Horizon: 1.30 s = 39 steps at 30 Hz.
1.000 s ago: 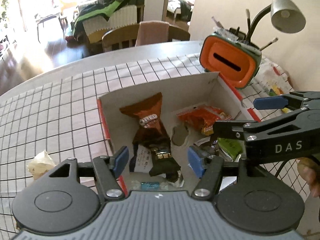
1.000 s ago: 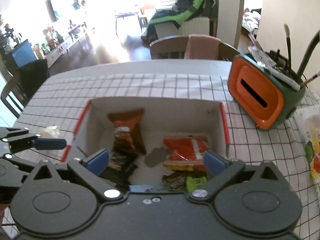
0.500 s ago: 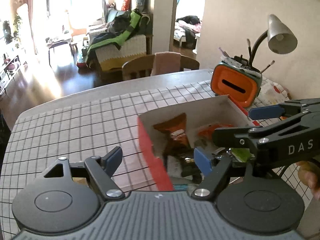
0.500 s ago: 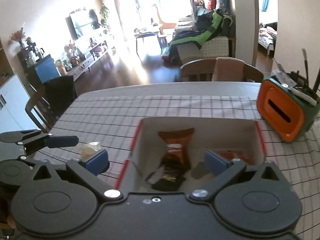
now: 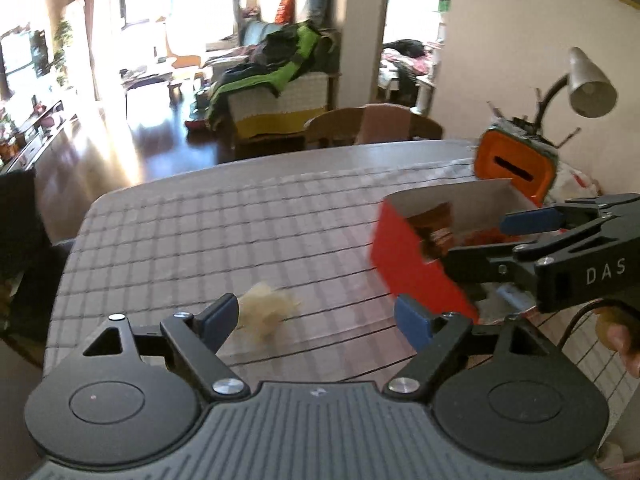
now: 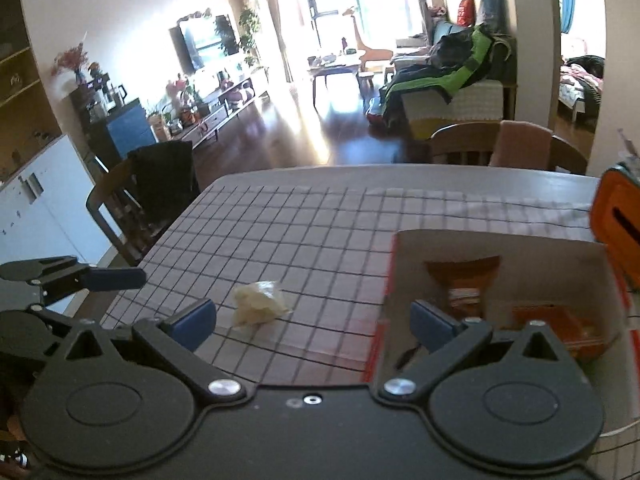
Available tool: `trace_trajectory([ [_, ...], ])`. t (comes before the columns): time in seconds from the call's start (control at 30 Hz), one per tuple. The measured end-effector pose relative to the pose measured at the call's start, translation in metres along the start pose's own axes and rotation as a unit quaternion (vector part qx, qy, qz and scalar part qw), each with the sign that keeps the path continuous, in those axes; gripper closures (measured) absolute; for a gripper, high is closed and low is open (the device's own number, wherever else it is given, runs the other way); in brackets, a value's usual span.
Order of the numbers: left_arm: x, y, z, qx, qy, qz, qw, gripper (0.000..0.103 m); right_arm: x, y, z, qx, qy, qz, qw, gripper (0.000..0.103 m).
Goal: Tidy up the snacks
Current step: 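Move both open tools back to the remaining snacks on the table, then grasp the white milk-candy packet with the right tool while the left grasps the yellow candy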
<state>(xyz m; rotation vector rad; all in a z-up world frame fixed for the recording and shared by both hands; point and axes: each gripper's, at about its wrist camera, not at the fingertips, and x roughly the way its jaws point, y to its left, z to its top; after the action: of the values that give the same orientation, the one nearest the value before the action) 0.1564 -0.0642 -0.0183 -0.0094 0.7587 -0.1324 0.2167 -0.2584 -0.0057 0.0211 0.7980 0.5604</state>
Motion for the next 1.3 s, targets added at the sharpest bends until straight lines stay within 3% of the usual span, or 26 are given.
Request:
trace_trajectory([
  [0.37, 0.008, 0.066, -0.036, -0.008, 0.034, 0.009, 0.9993, 0.018, 0.061, 0.058, -0.002, -0.038, 0.036, -0.004, 0.999, 0.0],
  [0.73, 0.041, 0.111, -0.074, -0.039, 0.103, -0.008, 0.9939, 0.018, 0.131, 0.077, -0.003, -0.061, 0.076, -0.006, 0.995, 0.0],
  [0.93, 0.062, 0.121, -0.088, -0.051, 0.133, -0.016, 0.9897, 0.018, 0.168, 0.077, 0.0, -0.078, 0.104, -0.01, 0.991, 0.001],
  [1.3, 0.083, 0.117, -0.098, -0.018, 0.14, -0.021, 0.9898, 0.019, 0.22, 0.077, -0.003, -0.101, 0.149, -0.014, 0.984, 0.006],
])
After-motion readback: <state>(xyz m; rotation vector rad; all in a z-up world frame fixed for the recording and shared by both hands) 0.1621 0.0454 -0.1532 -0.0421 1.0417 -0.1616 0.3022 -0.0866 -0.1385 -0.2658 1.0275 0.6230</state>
